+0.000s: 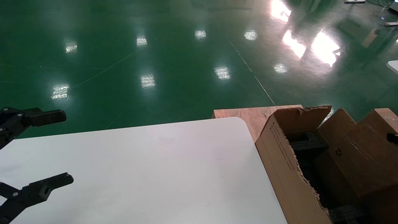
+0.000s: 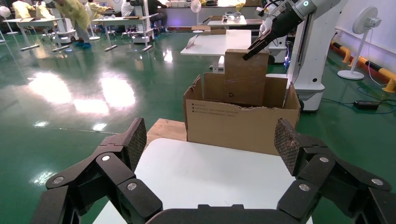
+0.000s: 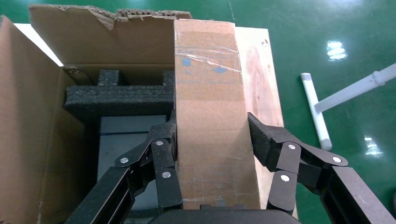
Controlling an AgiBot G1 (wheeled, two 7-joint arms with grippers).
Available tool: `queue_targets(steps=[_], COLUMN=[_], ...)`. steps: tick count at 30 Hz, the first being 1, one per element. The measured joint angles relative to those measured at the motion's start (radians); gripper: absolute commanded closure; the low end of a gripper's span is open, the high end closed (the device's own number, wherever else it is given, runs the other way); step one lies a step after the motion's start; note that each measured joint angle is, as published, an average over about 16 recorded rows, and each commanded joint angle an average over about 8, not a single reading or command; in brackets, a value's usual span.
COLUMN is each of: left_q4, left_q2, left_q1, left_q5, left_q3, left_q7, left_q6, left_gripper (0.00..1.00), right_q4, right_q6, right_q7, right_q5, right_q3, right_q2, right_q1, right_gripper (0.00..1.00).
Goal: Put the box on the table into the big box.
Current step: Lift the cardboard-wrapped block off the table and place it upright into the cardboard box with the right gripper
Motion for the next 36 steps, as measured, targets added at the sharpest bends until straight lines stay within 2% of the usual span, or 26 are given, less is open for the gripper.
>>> queue_targets(steps=[36], left_q4=[0.0], left_q2=[0.0], left_q1=[0.0], left_q5=[0.0], left_q3=[0.0], left_q7=[0.0], left_q6=[0.0], left_gripper=[0.0], right_q4=[-0.086], right_q6=[0.149], right_q7=[-0.134], right_q5=[0.184], right_q3=[-0.24], right_q2=[-0.08], right_q1=[-0.045], right_gripper=[1.0])
